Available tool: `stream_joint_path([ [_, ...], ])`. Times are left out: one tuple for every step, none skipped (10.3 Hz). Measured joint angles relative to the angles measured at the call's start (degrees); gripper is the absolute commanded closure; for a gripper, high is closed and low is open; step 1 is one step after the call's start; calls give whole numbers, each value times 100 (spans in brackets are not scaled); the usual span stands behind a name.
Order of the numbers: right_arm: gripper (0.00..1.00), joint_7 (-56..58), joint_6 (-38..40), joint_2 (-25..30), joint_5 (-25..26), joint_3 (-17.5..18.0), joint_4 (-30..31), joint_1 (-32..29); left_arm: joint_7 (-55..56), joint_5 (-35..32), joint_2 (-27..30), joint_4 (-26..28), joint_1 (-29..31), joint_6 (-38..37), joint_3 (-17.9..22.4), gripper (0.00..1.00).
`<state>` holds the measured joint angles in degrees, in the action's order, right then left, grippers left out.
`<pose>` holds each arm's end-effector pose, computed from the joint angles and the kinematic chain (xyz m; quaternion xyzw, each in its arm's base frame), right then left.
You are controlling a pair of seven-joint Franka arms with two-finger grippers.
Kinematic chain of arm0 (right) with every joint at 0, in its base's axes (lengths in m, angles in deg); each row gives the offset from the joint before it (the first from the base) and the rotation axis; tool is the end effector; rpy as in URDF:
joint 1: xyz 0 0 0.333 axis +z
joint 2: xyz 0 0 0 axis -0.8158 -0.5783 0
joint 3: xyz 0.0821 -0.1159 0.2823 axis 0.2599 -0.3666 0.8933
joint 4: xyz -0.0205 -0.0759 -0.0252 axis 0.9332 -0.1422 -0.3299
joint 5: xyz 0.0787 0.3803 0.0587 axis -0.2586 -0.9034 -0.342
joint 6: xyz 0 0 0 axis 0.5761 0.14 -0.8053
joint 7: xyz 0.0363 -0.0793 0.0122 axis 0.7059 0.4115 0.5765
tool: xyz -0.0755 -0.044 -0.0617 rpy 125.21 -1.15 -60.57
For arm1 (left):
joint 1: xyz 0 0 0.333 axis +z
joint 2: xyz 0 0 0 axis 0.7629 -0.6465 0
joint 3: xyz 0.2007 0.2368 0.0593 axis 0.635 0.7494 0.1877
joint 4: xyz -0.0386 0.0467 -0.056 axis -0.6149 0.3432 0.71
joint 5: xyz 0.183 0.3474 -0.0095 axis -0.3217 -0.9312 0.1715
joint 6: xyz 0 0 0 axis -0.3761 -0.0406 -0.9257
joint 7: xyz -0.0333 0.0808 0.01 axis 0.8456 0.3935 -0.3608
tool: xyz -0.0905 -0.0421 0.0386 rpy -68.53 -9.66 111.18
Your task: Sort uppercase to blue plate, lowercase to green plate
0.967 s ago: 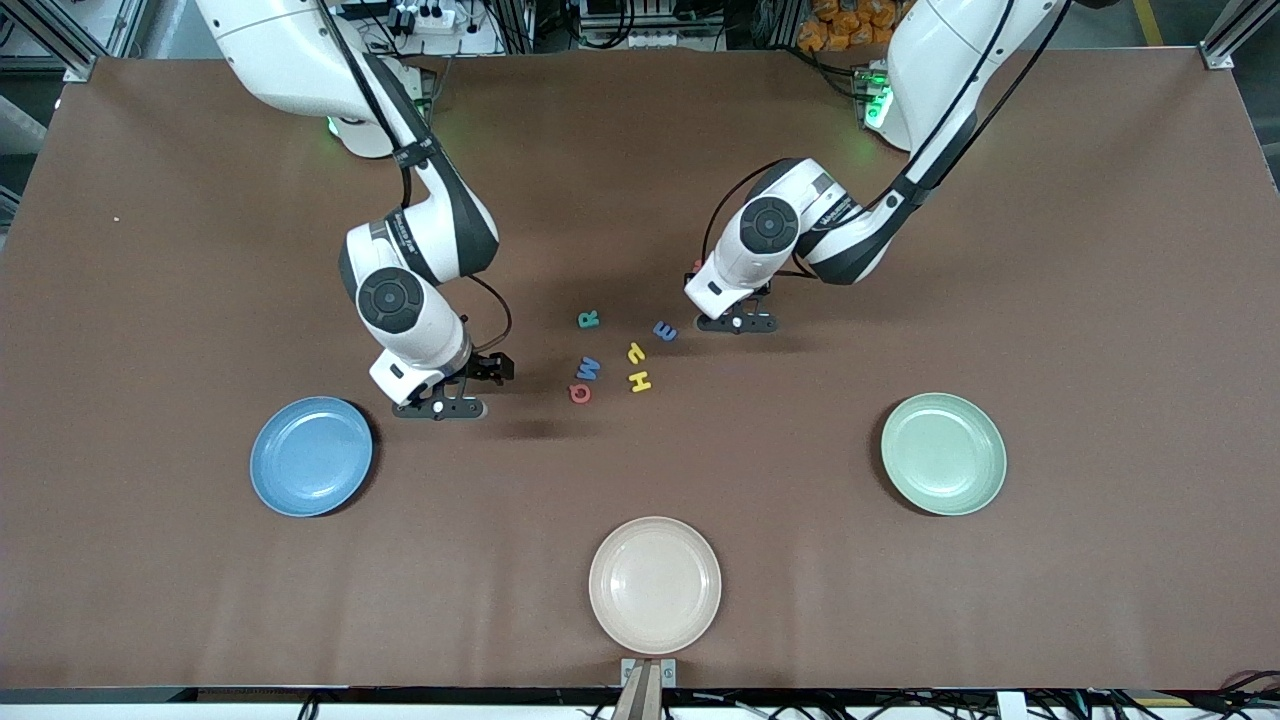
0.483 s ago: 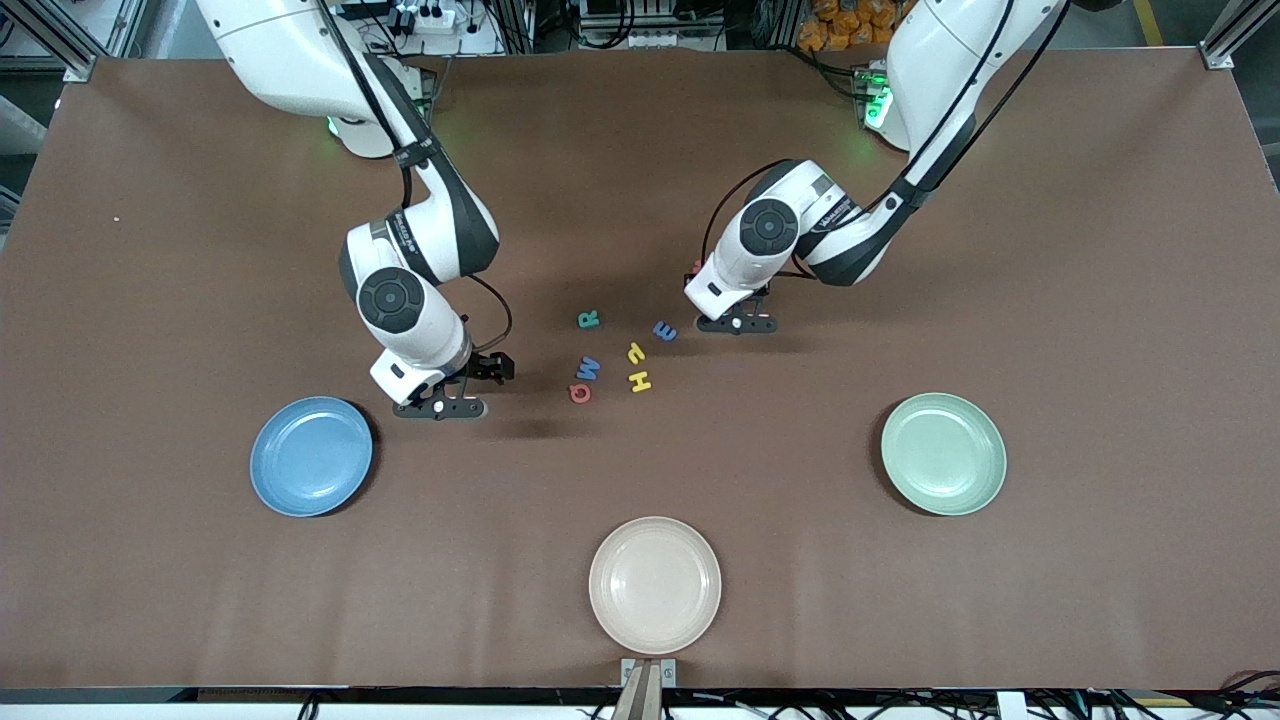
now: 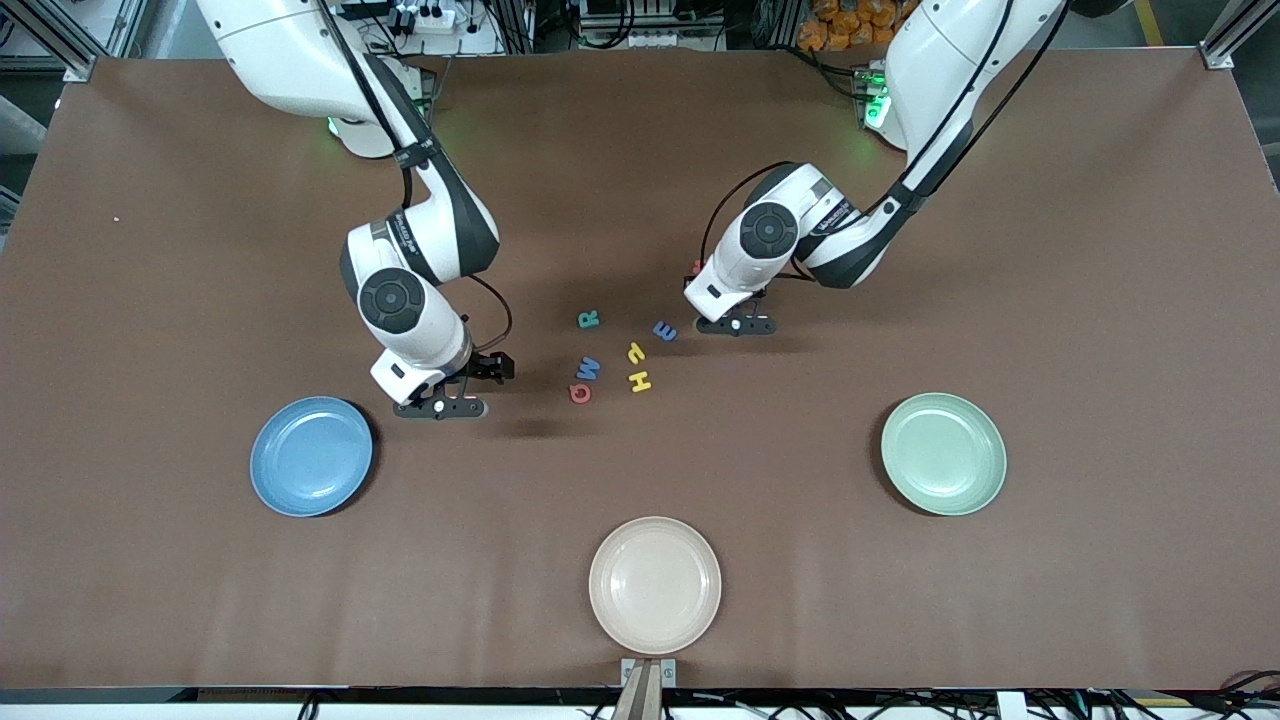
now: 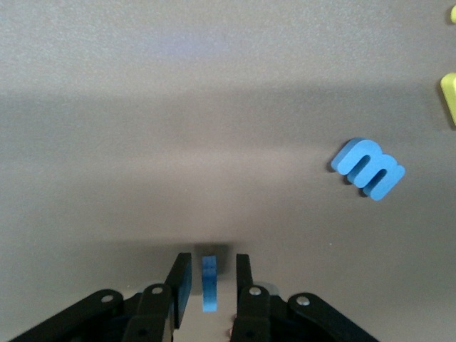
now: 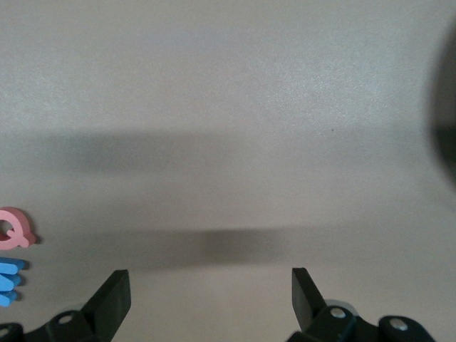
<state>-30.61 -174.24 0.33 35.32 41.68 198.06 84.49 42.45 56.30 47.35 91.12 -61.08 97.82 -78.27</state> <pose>0.5622 0.2572 0.2445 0.9995 0.0027 -0.0287 0.0150 0.4124 -0.3955 0.1823 0.9939 -0.0041 -0.0968 0.0522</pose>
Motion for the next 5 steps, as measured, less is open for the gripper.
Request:
stream_joint_path([
  [0,0,0,-1,0,0,2,0,0,-7,-11,-4,0,28,0,100],
  [0,0,0,-2,0,1,3,0,36,-11,-10,-36,2,57,2,100],
  [0,0,0,-2,0,3,3,3,124,-13,2,-119,15,68,8,100],
  [0,0,0,-3,0,7,4,9,213,-18,55,-216,52,69,13,100],
  [0,0,0,-4,-2,16,5,15,278,-18,183,-289,150,67,21,100],
])
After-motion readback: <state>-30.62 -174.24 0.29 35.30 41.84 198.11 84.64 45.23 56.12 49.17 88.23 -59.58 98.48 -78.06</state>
